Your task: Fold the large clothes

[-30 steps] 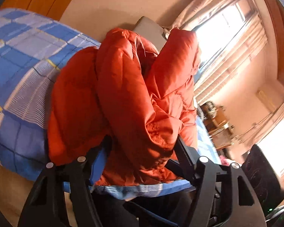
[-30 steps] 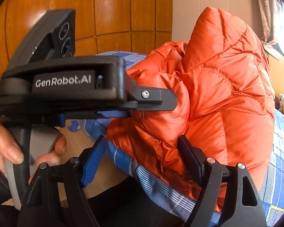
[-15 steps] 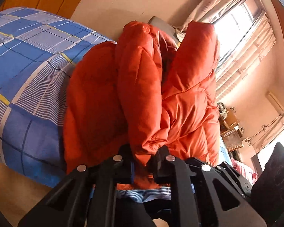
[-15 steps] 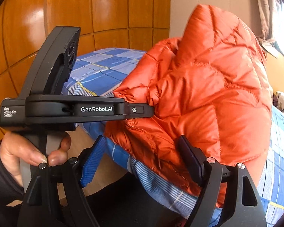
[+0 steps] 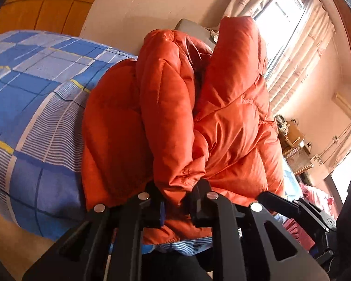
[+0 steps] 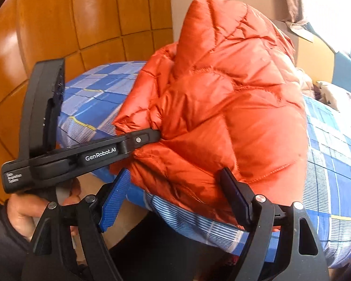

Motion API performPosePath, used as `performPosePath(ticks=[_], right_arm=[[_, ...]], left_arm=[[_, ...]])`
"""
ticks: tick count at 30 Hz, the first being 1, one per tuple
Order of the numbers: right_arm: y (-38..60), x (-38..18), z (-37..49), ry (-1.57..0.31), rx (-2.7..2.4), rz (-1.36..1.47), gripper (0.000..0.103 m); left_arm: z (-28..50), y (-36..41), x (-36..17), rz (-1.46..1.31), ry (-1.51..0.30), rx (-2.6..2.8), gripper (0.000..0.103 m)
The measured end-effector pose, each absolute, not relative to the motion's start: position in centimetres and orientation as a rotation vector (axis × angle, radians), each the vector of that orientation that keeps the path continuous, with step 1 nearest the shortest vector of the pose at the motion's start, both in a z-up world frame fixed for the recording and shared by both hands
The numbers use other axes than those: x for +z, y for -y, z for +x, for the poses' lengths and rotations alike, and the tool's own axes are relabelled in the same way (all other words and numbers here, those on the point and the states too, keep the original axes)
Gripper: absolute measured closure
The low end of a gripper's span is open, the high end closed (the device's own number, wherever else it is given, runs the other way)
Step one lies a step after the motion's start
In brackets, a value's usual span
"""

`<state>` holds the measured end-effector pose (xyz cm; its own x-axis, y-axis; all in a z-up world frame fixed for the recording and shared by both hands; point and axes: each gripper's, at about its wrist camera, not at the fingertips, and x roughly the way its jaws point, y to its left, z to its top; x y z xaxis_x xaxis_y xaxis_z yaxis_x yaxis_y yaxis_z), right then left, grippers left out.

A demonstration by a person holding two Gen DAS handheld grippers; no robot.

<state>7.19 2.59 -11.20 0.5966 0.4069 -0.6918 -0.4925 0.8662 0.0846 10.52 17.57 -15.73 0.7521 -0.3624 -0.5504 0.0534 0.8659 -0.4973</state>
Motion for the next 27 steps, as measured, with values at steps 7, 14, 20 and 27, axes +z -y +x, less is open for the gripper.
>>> performPosePath(ticks=[7,14,20,27], right_arm=[[-4.0,-13.3,7.8,-0.789,0.467,-0.173,0.029],[-6.4,-15.7,8.6,-0.798,0.404,-0.234,0.017],[-2.7,-11.9,9.0,-0.894,0.320,-0.002,0.026],[-0.6,-11.4,9.5,-0.856,0.188,0.051,0.026]], left_arm=[[10.9,-17.6,-16.6,-0.451,-0.703,-0.249,0.089],[11.4,-17.6,-17.3,-0.429,-0.717,-0.251,0.087],[11.2,-17.5,-17.0,-0.443,-0.702,-0.248,0.087],[10.9,-17.2,-17.0,-0.406,-0.694,-0.251,0.087]])
